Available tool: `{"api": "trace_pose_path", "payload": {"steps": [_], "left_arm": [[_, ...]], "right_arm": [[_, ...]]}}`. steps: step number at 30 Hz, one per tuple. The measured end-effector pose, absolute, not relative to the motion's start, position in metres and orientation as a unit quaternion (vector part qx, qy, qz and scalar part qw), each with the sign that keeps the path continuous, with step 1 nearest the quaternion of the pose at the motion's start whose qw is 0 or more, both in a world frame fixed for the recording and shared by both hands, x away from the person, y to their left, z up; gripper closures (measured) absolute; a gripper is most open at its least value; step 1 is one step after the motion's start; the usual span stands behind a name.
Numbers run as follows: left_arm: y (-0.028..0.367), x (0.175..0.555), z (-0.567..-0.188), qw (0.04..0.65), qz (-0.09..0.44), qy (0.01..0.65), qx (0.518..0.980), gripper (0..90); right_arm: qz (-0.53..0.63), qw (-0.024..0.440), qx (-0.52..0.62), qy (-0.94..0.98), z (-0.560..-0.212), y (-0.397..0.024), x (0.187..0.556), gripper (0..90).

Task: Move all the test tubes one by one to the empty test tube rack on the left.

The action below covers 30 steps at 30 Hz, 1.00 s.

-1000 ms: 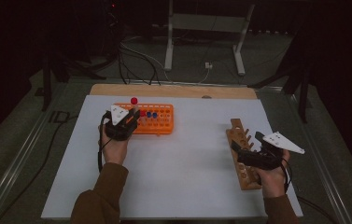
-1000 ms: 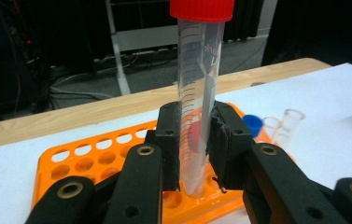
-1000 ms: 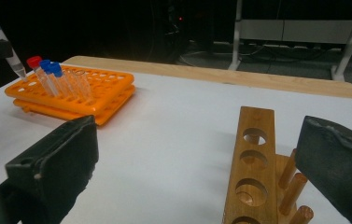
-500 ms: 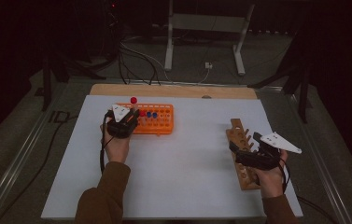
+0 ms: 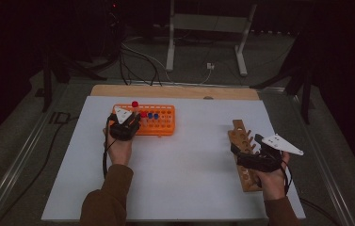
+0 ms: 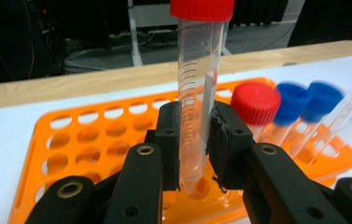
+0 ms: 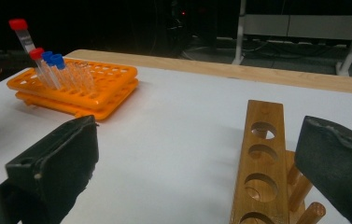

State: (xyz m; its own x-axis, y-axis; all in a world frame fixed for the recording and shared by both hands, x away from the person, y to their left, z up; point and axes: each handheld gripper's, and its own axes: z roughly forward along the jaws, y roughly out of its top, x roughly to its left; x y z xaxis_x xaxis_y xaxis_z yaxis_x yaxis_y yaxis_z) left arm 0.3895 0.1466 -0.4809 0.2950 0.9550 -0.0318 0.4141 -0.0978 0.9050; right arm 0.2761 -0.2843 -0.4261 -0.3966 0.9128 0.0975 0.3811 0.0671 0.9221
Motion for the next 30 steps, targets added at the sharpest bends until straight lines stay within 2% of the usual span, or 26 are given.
{"api": "trace_pose_path", "payload": {"steps": [18, 30], "left_arm": [[0.143, 0.387, -0.498, 0.4, 0.289, 0.504, 0.709, 75.5], [0.142, 0.388, -0.498, 0.391, 0.283, 0.505, 0.715, 75.6]], "right_arm": [[0.483, 0.269, 0.478, 0.682, -0.429, -0.284, 0.276, 0.2], [0.482, 0.268, 0.478, 0.684, -0.43, -0.284, 0.276, 0.2]]}}
